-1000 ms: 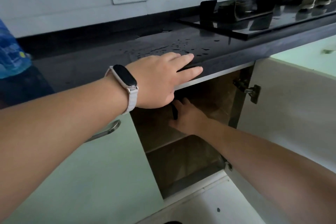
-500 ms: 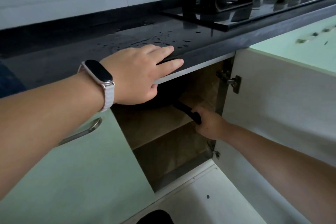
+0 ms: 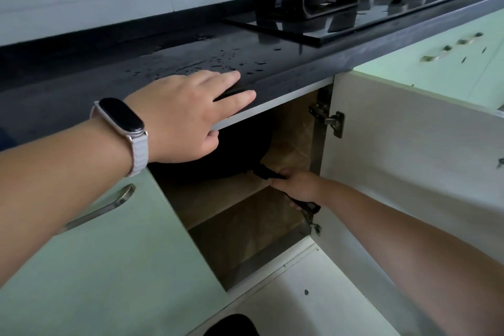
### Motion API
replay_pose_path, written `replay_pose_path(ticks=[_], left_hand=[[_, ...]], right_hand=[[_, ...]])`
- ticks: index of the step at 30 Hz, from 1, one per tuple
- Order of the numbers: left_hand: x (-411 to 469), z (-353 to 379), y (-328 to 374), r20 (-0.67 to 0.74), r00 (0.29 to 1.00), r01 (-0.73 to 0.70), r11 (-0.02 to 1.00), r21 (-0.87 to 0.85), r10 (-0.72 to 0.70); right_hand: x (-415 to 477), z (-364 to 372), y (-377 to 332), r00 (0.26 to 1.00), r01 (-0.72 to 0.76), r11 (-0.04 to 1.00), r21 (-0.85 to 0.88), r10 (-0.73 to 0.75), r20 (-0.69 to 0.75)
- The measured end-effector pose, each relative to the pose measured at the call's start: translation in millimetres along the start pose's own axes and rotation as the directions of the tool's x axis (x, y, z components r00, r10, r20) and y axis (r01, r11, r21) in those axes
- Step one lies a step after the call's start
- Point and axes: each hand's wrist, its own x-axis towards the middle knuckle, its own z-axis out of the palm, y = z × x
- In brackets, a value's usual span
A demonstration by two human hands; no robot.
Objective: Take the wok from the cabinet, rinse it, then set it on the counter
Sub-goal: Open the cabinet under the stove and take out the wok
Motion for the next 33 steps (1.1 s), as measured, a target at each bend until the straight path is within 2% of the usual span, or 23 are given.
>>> replay_pose_path(ticks=[4, 9, 14, 19, 23, 26, 33], left_hand=[[0, -1, 0, -0.006, 1.0, 0.008, 1.0, 0.015, -0.008], [1, -1, 0, -0.002, 1.0, 0.01, 1.0, 0.026, -0.009], [1, -1, 0, 0.008, 1.0, 0.013, 0.999, 0.049, -0.014], [1, -1, 3, 0.022, 1.0, 0.011, 0.996, 0.093, -0.013], [0, -3, 3, 0.025, 0.999, 0.029, 0.995, 0.094, -0.032], [0, -4, 5, 0.022, 0.999, 0.034, 0.995, 0.094, -0.036], [-1, -6, 6, 0.028, 0.999, 0.03, 0.997, 0.068, -0.032]], right_hand=[[5, 11, -1, 1.0, 0.005, 0.996, 0.092, -0.007, 0.025], [6, 25, 13, 0.98, -0.144, 0.946, 0.29, 0.095, 0.178], [4, 36, 28, 0.958, -0.192, 0.81, 0.554, 0.032, 0.286], [-4, 55, 36, 0.93, -0.253, 0.683, 0.685, -0.022, 0.366], [-12, 78, 34, 0.938, -0.268, 0.568, 0.778, -0.032, 0.346], [-22, 87, 31, 0.948, -0.263, 0.523, 0.811, -0.018, 0.319], [-58, 95, 30, 0.959, -0.246, 0.536, 0.807, 0.014, 0.283]])
